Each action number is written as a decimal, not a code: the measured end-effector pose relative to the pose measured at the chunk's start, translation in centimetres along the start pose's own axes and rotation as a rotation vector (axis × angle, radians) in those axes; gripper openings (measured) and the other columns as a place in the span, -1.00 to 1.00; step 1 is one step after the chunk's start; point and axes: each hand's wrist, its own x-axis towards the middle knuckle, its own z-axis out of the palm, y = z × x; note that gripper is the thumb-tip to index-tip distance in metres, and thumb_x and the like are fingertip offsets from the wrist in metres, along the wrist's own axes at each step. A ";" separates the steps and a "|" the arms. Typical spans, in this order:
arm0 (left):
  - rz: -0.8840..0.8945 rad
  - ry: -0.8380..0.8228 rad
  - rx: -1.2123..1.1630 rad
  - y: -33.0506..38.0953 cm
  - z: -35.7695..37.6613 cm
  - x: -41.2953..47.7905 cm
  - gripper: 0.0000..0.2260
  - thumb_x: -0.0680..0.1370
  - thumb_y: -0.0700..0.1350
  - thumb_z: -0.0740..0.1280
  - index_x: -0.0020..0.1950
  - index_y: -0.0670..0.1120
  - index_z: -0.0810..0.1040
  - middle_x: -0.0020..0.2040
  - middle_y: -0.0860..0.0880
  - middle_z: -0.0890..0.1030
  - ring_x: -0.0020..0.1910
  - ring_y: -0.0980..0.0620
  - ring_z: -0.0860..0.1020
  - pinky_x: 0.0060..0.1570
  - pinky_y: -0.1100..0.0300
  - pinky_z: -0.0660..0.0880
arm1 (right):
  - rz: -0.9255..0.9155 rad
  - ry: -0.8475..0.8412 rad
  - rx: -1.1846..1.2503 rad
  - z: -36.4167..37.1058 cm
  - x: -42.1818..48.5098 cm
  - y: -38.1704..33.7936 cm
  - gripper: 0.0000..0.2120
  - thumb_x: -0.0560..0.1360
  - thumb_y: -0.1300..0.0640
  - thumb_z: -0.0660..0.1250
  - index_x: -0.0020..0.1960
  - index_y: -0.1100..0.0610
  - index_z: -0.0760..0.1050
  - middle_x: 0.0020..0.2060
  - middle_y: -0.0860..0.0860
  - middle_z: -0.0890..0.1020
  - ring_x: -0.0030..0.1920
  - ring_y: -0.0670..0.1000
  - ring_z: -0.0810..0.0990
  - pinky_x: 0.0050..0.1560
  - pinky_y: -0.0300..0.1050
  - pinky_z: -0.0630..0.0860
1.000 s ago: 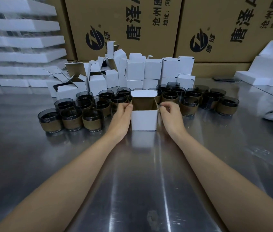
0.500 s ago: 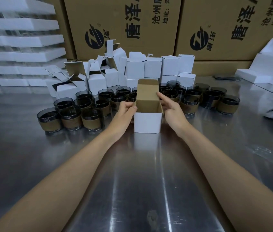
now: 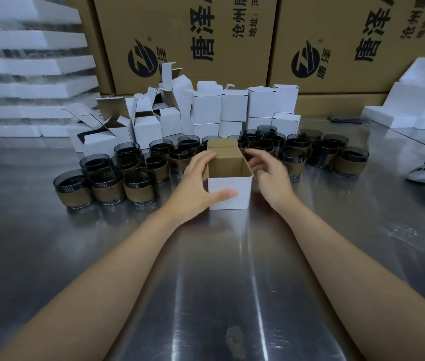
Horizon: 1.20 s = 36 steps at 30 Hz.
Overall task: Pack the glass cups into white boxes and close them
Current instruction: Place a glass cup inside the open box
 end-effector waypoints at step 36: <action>-0.021 0.076 0.038 -0.5 0.3 0.0 -0.02 0.32 0.19 0.55 0.56 0.11 0.01 0.42 0.19 0.28 0.42 0.23 0.14 0.29 0.32 0.12 | -0.253 0.125 -0.546 1.3 -2.4 -5.5 -0.76 0.38 -0.16 0.47 -0.09 -0.03 0.60 0.01 -0.11 0.53 0.11 0.03 0.52 0.16 0.00 0.47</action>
